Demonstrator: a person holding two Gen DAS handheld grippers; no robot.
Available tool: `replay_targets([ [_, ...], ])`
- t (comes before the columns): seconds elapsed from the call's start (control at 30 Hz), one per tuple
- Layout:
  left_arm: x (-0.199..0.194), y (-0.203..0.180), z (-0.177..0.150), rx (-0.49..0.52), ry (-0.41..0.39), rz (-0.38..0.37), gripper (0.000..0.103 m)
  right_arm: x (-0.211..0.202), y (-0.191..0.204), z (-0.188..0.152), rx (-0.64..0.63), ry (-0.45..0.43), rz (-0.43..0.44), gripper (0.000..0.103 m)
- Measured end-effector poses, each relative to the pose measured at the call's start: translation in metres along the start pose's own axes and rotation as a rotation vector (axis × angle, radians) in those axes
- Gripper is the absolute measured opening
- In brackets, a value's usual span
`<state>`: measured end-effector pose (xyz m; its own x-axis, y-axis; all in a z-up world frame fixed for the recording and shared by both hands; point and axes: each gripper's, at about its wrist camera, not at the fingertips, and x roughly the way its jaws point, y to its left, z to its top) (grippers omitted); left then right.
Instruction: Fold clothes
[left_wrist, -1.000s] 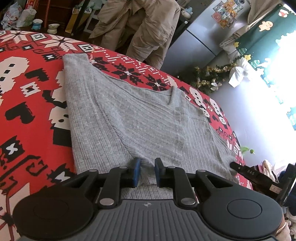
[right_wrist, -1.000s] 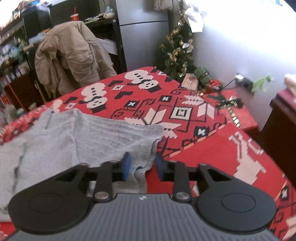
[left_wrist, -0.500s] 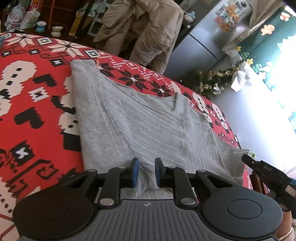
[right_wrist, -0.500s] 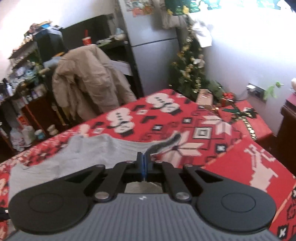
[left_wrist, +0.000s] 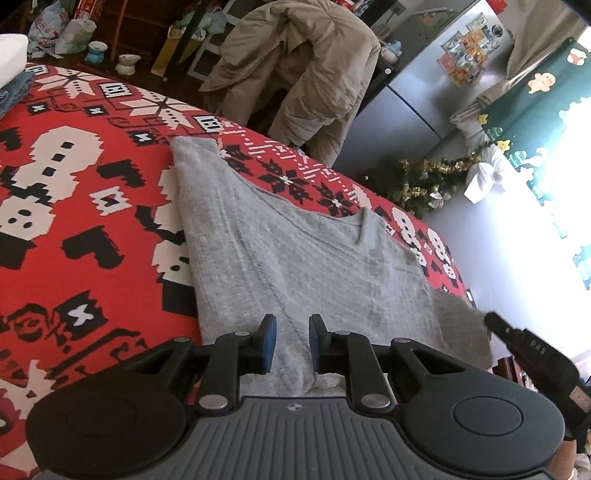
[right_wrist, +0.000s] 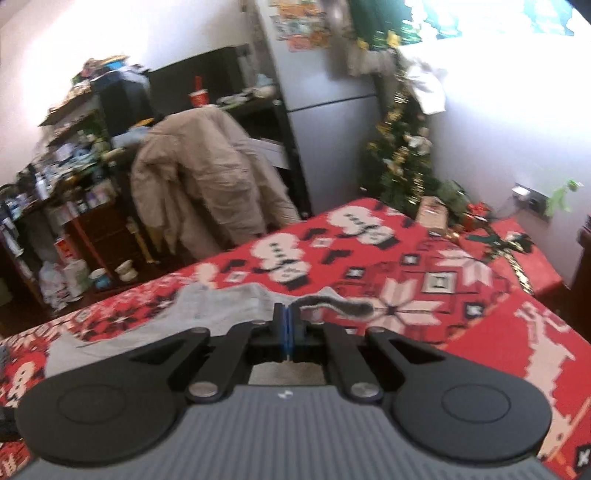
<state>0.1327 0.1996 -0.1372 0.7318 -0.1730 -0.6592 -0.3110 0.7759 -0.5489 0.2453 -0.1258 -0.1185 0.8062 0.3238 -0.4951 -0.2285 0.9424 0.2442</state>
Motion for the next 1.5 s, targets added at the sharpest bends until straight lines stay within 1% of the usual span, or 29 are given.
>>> replay_targets([
  [0.13,-0.004,0.004,0.001,-0.007,-0.006,-0.002,0.017,0.001,0.035,0.0,-0.067,-0.014,0.074,0.001],
  [0.27,-0.01,0.008,0.004,-0.011,-0.021,-0.002,0.017,0.002,0.08,-0.008,-0.161,-0.016,0.159,0.001],
  [0.37,-0.011,0.012,0.005,-0.025,-0.025,0.001,0.017,0.009,0.106,-0.022,-0.235,0.02,0.197,0.001],
  [0.4,-0.012,0.013,0.006,-0.029,-0.025,0.0,0.017,0.012,0.115,-0.027,-0.26,0.032,0.209,0.003],
  [0.47,-0.013,0.014,0.007,-0.032,-0.025,-0.002,0.017,0.017,0.125,-0.038,-0.305,0.085,0.217,0.006],
  [0.5,-0.013,0.015,0.007,-0.033,-0.025,-0.003,0.017,0.017,0.128,-0.042,-0.321,0.093,0.212,0.013],
  [0.63,-0.013,0.014,0.007,-0.031,-0.023,-0.007,0.018,0.012,0.133,-0.05,-0.381,0.118,0.214,0.024],
  [0.77,-0.011,0.012,0.005,-0.026,-0.018,-0.008,0.019,0.013,0.134,-0.058,-0.431,0.168,0.218,0.029],
  [0.83,-0.01,0.011,0.005,-0.023,-0.017,-0.007,0.019,0.02,0.132,-0.057,-0.411,0.18,0.223,0.03],
  [0.97,-0.009,0.011,0.005,-0.018,-0.013,-0.001,0.02,0.037,0.14,-0.058,-0.407,0.198,0.228,0.032],
  [1.03,-0.009,0.012,0.005,-0.02,-0.012,0.0,0.021,0.046,0.141,-0.06,-0.414,0.205,0.195,0.031],
  [1.1,-0.009,0.012,0.005,-0.023,-0.012,-0.001,0.021,0.053,0.139,-0.061,-0.411,0.212,0.171,0.03],
  [1.13,-0.009,0.012,0.005,-0.024,-0.012,-0.001,0.021,0.056,0.135,-0.06,-0.401,0.21,0.165,0.023],
  [1.2,-0.009,0.013,0.006,-0.027,-0.012,-0.002,0.021,0.059,0.125,-0.056,-0.347,0.216,0.168,0.015],
  [1.23,-0.009,0.013,0.006,-0.028,-0.012,-0.002,0.021,0.061,0.119,-0.053,-0.294,0.224,0.177,0.008],
  [1.3,-0.01,0.014,0.006,-0.031,-0.012,-0.003,0.021,0.064,0.105,-0.046,-0.185,0.24,0.195,0.005],
  [1.4,-0.01,0.013,0.006,-0.028,-0.01,-0.002,0.021,0.065,0.09,-0.041,-0.088,0.243,0.197,0.004],
  [1.47,-0.01,0.013,0.006,-0.029,-0.011,-0.003,0.021,0.061,0.083,-0.036,-0.048,0.225,0.207,0.004],
  [1.5,-0.011,0.013,0.007,-0.031,-0.014,-0.005,0.021,0.058,0.082,-0.032,-0.049,0.211,0.208,0.004],
])
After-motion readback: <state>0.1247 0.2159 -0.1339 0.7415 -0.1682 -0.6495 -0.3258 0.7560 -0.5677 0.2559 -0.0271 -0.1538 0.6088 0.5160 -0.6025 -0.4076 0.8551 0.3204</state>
